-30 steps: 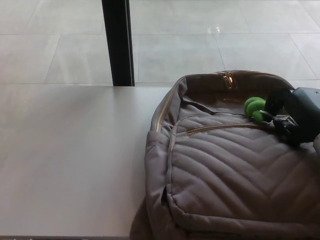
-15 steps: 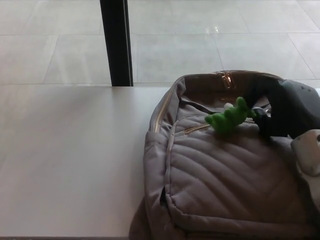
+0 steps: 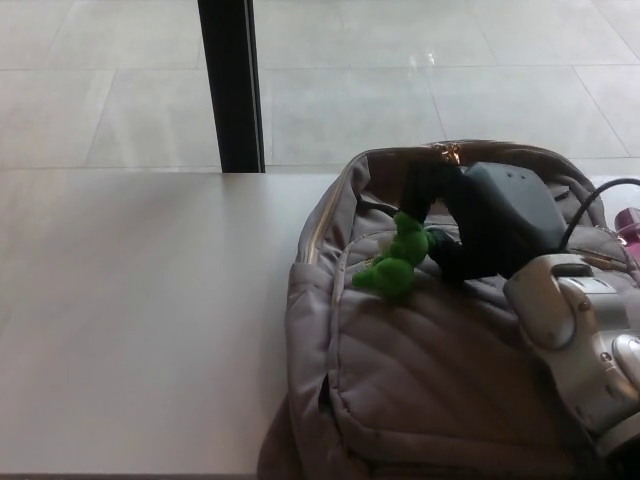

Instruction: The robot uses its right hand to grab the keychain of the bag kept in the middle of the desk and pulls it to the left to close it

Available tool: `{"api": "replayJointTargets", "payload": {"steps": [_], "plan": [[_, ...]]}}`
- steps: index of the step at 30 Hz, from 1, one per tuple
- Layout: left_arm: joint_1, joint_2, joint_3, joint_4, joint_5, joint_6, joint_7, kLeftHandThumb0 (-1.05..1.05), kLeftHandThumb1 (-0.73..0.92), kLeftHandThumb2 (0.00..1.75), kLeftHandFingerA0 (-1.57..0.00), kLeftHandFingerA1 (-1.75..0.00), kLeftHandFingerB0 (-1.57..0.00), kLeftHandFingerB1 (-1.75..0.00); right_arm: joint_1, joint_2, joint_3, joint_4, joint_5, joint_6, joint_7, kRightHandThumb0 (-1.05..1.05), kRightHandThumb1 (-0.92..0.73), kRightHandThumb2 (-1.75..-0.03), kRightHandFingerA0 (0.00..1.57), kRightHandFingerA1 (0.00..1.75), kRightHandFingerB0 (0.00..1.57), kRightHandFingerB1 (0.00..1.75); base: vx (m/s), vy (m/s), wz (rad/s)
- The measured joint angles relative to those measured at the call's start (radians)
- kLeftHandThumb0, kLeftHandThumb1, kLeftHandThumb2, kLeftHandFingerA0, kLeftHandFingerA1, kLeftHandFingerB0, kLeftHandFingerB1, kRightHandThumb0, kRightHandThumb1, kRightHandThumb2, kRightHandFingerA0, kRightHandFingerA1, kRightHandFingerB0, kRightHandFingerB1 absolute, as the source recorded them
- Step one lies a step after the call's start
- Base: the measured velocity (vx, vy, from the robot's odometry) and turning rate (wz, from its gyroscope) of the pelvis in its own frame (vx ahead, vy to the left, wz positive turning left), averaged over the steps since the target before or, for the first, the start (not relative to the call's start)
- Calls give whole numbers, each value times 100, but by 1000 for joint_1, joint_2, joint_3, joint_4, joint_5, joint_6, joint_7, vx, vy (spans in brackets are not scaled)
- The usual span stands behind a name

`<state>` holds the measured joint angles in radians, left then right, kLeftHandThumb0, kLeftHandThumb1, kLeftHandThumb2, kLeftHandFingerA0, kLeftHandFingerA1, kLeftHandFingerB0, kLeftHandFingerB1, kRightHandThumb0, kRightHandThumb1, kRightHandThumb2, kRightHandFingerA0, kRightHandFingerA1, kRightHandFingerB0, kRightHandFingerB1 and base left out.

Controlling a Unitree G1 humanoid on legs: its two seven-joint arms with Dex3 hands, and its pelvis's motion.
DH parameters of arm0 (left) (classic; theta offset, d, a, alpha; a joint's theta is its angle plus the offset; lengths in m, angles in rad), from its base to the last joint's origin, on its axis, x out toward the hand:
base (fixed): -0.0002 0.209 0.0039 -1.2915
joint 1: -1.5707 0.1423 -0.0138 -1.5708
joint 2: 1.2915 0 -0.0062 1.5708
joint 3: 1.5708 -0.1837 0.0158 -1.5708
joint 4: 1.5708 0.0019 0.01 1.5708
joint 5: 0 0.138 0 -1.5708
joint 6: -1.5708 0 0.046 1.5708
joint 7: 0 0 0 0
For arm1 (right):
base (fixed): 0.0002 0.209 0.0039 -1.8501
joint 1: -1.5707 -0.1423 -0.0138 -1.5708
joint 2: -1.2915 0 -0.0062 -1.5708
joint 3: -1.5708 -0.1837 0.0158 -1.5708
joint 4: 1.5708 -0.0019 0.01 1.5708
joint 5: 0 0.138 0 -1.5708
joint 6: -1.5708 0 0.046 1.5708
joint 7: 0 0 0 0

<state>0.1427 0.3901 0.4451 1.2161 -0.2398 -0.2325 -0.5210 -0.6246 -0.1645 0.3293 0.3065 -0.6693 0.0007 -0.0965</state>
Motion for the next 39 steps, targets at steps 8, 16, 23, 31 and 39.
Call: {"api": "replayJointTargets", "payload": {"steps": [8, 16, 23, 31, 39], "plan": [[-5, -3, 4, 0, -9, -8, -14, -99, 92, 80, -51, -70, -38, -52, -64, 75, 64, 58, -17, 26, -3, -17, -60, -99, 87, 175, 64, 163, 0, 0, 0], [-11, -9, -4, 1, -10, -8, -4, -102, 92, 78, -51, -66, -39, -48, -158, 258, 133, 187, -40, 93, -24, -20, -62, -85, 91, 167, 76, 113, 0, 0, 0], [-13, -9, -11, 2, -10, -8, -7, -94, 77, 122, -46, -68, -34, -55, -243, 383, 175, 349, -46, 132, -62, -21, -62, -91, 91, 175, 77, 144, 0, 0, 1], [-11, -9, -15, 0, -10, -8, -14, -100, 92, 79, -48, -65, -39, -48, -284, 387, 214, 477, -42, 141, -95, -23, -55, -103, 93, 175, 75, 162, 0, 0, 0], [-12, -9, -20, 0, -10, -8, -17, -94, 75, 121, -48, -69, -35, -55, -298, 389, 240, 529, -34, 143, -108, -22, -65, -82, 87, 175, 70, 141, 0, 0, 0]]}}
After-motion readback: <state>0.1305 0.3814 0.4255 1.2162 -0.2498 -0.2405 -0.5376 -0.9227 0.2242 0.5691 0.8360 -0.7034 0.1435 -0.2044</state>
